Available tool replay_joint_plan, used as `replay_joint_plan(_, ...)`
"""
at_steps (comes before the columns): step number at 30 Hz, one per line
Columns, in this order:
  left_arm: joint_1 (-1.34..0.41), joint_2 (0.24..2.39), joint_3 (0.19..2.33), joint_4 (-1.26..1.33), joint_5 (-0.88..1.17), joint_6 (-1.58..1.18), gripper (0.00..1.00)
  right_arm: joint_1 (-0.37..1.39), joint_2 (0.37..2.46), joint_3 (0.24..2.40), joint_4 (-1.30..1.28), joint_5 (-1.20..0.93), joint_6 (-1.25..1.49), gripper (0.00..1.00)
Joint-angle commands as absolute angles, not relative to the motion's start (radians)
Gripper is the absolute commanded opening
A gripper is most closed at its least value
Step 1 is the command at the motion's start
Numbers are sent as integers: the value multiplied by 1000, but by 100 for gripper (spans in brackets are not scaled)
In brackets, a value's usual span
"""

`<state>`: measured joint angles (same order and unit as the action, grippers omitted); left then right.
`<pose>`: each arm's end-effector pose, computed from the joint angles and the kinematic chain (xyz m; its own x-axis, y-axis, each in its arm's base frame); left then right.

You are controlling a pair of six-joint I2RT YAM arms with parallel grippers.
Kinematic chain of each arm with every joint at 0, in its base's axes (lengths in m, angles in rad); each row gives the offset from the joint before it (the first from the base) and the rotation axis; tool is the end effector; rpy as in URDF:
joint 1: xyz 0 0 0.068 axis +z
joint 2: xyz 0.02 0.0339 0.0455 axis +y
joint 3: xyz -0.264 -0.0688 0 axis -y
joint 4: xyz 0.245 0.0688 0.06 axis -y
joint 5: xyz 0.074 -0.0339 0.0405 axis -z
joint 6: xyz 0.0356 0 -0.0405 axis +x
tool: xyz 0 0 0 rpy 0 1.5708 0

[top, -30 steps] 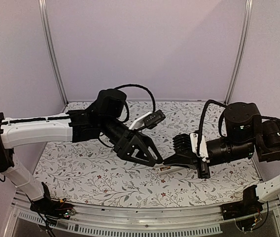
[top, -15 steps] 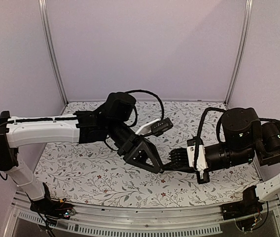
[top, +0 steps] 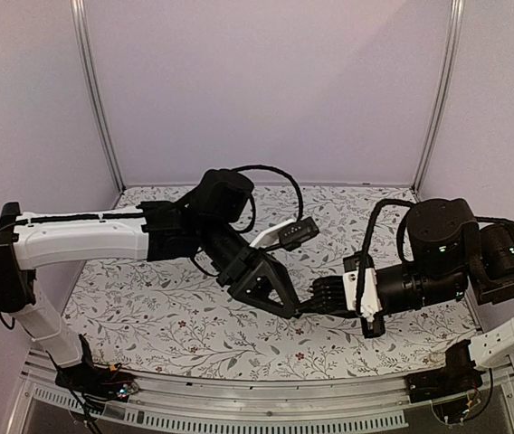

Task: Load the batteries into the remote control
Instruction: Pass from the right arm to the left

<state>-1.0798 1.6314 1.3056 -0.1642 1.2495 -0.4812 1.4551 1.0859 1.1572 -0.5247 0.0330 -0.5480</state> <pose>0.1411 -0.3356 0.3153 -0.5083 0.6407 -0.5755 0.4941 -0.3304 -0.8042 0.0284 0.2338 0.3764 0.4723 -0.4468 -0.7598 -0.8708 -0.1030 -0.4807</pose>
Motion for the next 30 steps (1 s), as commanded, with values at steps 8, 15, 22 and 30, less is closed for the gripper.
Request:
replay_joint_plan(8,-1106,1669,1340,-282,1282,-416,46,1457,1073,1174,-530,83,-574,0)
replay_joint_plan(15,-1103,1679,1364,-327,1264,-382,49,1457,1067,1171,-526,77,-575,0)
replay_joint_plan(22,-1103,1675,1374,-328,1267,-385,37,1457,1067,1161,-528,65,-574,0)
replay_joint_plan(30,-1078,1660,1369,-340,1247,-354,20,1457,1061,1139,-505,102,-551,48)
